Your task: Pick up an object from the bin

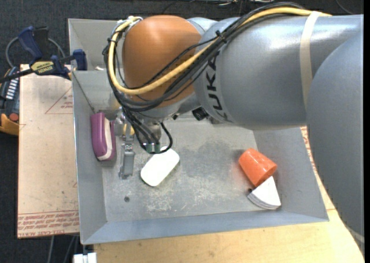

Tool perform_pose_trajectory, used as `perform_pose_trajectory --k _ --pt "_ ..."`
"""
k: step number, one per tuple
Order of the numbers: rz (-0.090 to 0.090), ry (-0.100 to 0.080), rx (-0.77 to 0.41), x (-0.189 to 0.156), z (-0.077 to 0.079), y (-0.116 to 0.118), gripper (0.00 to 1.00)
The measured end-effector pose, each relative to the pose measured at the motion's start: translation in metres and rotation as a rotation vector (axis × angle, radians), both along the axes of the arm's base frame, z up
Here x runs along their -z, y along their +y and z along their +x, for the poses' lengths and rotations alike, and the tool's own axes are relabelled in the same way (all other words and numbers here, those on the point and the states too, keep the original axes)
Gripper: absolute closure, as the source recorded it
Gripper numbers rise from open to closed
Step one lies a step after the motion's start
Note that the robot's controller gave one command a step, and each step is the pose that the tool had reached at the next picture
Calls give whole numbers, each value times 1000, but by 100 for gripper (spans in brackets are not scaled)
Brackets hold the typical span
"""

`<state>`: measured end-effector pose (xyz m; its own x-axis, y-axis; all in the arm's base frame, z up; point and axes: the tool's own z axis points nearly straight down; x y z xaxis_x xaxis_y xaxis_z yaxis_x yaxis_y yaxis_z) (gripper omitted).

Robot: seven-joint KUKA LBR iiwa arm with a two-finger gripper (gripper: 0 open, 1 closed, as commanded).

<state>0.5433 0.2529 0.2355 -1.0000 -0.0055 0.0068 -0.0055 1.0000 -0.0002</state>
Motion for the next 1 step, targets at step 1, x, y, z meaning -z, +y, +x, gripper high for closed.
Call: perform_pose_trajectory --k 1 --pt "1 -7 6 -5 2 -2 0"
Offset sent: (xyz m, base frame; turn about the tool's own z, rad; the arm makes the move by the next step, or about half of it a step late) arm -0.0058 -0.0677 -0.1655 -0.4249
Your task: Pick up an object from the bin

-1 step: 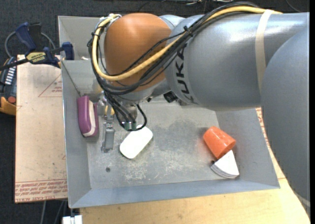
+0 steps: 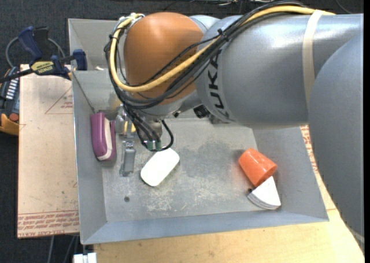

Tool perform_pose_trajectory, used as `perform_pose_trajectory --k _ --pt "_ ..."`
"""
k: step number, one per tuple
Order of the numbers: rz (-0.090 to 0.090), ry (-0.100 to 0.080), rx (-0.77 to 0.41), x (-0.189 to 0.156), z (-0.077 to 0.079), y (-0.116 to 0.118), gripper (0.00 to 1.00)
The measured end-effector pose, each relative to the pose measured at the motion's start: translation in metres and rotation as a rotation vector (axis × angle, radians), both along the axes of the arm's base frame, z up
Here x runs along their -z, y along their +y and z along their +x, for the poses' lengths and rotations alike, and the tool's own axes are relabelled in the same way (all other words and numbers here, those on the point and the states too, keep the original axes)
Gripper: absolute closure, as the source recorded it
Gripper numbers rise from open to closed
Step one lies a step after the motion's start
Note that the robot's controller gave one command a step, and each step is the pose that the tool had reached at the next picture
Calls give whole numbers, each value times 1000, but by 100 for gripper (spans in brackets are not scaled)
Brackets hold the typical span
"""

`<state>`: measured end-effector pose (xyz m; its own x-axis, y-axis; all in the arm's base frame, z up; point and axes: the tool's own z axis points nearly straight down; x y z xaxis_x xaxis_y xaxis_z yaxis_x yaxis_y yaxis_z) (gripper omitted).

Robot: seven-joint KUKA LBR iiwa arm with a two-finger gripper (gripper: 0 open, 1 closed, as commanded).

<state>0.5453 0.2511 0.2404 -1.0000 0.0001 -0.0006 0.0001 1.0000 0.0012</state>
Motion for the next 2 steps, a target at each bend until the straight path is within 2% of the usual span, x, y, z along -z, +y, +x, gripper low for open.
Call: perform_pose_trajectory --k 1,2 --pt "1 1 -236 92 -4 -35 0" --pt "1 -2 -388 81 -3 -96 0"
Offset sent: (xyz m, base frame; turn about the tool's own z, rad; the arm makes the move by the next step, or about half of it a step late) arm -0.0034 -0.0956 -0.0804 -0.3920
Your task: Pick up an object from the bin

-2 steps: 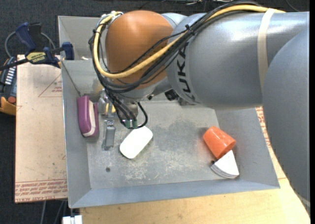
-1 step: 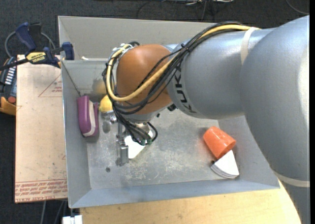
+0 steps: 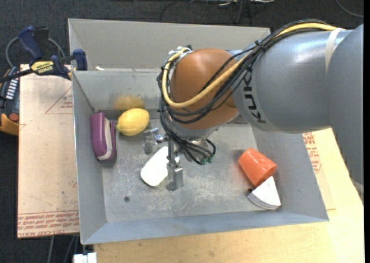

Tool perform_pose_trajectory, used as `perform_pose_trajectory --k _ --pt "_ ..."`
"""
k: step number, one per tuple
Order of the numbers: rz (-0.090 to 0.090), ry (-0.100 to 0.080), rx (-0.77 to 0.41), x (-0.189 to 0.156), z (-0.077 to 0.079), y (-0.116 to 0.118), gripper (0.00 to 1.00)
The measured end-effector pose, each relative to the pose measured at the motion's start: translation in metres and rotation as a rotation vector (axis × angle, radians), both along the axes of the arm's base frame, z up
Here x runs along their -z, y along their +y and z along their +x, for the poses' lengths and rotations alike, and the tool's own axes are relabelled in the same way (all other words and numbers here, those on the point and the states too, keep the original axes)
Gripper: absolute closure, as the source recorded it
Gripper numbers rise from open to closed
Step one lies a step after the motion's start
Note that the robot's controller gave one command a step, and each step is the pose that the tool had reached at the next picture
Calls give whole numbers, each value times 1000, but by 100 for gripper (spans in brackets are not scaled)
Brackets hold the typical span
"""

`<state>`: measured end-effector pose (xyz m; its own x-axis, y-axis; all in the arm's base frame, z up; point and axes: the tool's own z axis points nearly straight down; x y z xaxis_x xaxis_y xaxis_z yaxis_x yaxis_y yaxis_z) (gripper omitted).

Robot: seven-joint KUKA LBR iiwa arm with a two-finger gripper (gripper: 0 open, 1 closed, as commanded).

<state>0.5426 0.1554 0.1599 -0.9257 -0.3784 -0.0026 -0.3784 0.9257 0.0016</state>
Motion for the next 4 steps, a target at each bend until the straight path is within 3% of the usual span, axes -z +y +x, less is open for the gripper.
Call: perform_pose_trajectory --k 1,2,3,4 --pt "0 3 -169 48 22 -7 0" --pt "1 -1 -301 91 34 -30 0" --pt "3 1 -324 90 39 -29 100" --pt "3 1 -324 90 39 -29 100"
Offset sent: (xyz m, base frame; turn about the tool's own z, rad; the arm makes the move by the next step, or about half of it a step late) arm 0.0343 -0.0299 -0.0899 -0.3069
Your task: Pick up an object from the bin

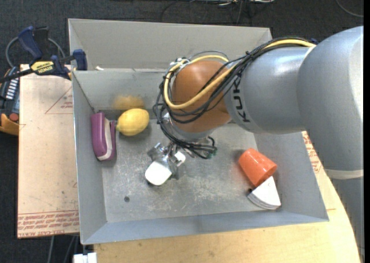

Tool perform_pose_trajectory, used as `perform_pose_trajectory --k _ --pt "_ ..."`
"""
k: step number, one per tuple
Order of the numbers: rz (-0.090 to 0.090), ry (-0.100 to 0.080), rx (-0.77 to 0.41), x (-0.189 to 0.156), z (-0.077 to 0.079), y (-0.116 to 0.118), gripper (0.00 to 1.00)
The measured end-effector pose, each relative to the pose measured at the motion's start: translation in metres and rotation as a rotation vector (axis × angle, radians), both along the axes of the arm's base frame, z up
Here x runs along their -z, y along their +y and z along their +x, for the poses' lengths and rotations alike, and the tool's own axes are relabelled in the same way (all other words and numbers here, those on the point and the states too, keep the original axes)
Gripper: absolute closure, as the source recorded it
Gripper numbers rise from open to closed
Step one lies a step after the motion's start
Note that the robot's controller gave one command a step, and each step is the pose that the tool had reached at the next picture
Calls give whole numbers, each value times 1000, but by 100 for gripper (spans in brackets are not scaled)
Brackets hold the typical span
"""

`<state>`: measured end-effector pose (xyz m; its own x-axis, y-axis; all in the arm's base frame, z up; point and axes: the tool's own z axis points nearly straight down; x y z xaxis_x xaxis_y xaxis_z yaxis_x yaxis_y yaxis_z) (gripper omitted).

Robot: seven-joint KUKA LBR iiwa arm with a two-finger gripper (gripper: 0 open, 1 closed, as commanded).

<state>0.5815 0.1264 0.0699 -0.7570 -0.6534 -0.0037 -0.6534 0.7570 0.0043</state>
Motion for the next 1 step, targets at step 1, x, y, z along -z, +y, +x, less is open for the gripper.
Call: perform_pose_trajectory --k 1 --pt "-1 4 0 -2 -1 0 100"
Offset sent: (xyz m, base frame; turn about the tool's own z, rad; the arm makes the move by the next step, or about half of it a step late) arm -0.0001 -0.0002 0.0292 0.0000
